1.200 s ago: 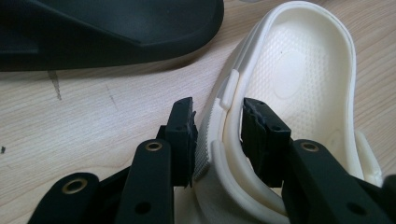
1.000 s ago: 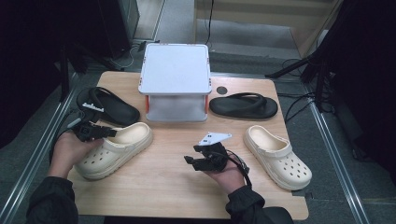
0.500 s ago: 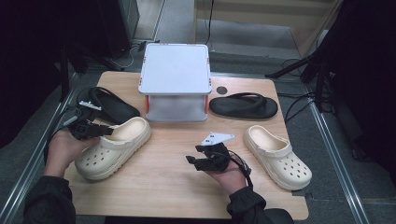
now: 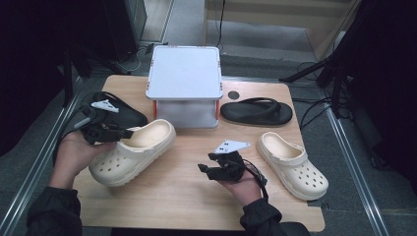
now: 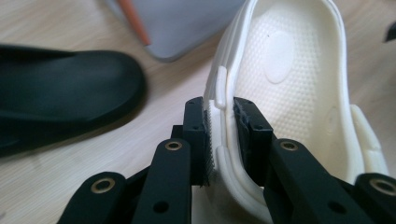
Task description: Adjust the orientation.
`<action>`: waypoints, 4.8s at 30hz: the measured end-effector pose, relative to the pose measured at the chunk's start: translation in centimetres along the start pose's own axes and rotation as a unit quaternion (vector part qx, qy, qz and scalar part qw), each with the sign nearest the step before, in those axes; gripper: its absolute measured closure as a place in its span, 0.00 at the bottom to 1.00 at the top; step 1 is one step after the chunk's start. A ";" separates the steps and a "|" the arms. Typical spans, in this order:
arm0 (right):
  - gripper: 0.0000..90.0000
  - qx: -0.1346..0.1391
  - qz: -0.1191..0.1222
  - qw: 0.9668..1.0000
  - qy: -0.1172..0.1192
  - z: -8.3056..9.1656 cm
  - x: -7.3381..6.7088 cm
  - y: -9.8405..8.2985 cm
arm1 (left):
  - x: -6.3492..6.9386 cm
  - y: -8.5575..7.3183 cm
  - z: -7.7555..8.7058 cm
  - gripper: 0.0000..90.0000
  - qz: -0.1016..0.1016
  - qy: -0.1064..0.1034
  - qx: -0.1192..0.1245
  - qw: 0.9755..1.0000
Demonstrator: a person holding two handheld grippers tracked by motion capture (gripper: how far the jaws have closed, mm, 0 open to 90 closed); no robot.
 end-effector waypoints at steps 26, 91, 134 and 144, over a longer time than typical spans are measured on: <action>0.50 0.022 -0.041 0.998 -0.034 2.9 1.2 -2.2 | 7.2 5.8 -10.8 0.84 -0.092 -0.103 -0.056 0.989; 1.00 0.024 -0.048 0.998 -0.027 1.0 3.8 1.6 | 12.7 -4.3 -4.8 1.00 0.012 -0.018 0.045 0.999; 1.00 -0.086 0.030 0.996 -0.005 -2.9 -1.0 -1.1 | 6.8 -4.1 -7.6 1.00 0.066 -0.025 0.049 0.996; 1.00 -0.086 0.032 0.996 0.014 -3.7 -3.3 -1.6 | 5.3 -3.4 -8.1 1.00 0.064 -0.016 0.043 0.997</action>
Point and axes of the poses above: each handheld gripper's, and its own axes: z roughly backward along the jaws, y roughly out of its top, x roughly to its right, the point moved 8 cm from there along -z, roughly forward along the jaws, and after that the axes turned 14 degrees about -z, right-handed, at the moved point
